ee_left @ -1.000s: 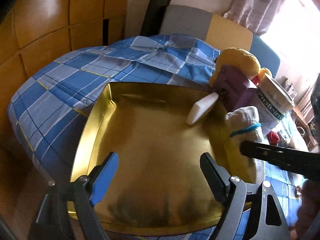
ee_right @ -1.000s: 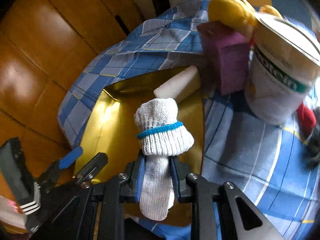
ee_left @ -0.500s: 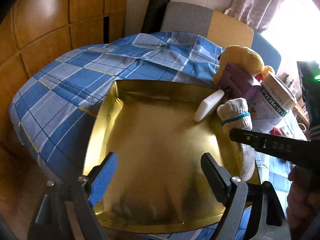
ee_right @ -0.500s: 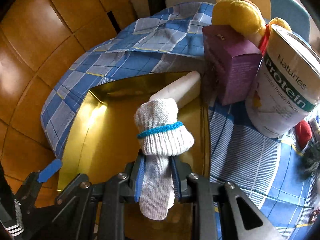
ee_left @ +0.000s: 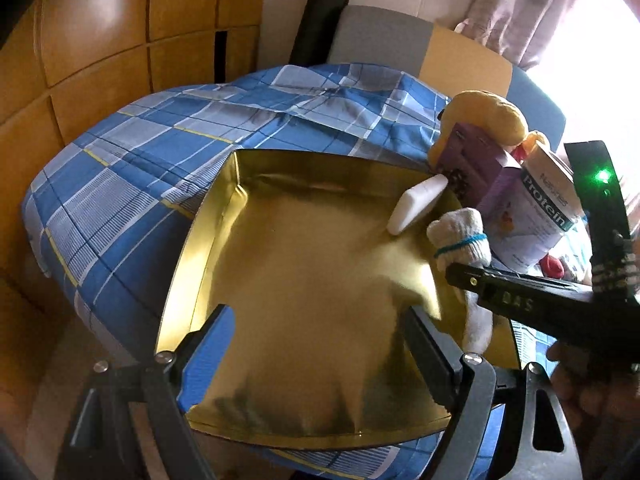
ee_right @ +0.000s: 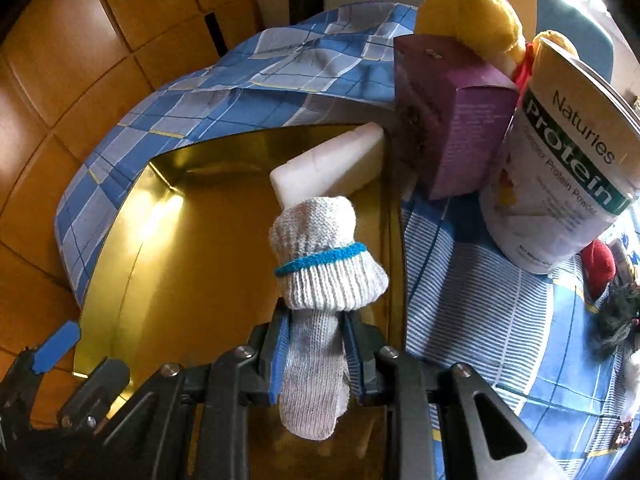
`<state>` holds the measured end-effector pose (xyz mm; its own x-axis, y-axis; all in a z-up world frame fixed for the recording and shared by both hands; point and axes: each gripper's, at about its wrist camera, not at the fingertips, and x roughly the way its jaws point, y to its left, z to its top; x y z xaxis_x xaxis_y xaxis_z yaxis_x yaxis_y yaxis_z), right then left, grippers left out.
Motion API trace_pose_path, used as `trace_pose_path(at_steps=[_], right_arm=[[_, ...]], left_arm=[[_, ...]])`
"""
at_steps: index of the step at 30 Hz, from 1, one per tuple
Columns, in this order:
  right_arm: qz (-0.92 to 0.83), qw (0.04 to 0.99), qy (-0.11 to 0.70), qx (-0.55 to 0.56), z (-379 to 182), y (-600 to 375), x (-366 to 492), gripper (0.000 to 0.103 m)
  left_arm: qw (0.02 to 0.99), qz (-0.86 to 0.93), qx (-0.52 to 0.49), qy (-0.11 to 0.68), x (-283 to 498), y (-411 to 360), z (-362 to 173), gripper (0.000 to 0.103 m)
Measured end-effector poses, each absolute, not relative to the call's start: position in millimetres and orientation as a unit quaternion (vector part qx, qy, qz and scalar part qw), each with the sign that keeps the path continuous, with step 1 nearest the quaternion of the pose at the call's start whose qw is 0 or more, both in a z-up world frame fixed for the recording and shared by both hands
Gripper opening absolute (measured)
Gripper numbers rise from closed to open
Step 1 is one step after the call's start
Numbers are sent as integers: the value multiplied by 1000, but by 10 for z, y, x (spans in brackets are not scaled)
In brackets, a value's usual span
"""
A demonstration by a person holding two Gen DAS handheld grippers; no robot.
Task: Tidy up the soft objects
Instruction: 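Carry the grey knit sock into the gold tray and open the right gripper, then grasp the black-haired doll with the left gripper while the right returns to the pile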
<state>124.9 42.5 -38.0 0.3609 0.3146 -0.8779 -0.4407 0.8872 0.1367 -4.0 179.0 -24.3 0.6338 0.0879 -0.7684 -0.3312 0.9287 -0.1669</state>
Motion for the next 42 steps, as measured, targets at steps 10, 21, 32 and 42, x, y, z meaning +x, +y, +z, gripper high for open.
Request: trace_pose_path(at_steps=[10,21,32,42], right_arm=[[250,843,472,-64,-264,441,1121,39],[227,878,416,-61,16,147,856,39],[182,916,356,-41,294,-617,558,40],[49,926,371,42,332,-2026,659,40]], left_arm=[[892,114,-148,412,-51,1735,-235,86],[899,101,-133,405,-51,1539,-156,86],[910,45,-106,397,27,1117,-27,86],[913,-82,-30,397,273,222,93,85]])
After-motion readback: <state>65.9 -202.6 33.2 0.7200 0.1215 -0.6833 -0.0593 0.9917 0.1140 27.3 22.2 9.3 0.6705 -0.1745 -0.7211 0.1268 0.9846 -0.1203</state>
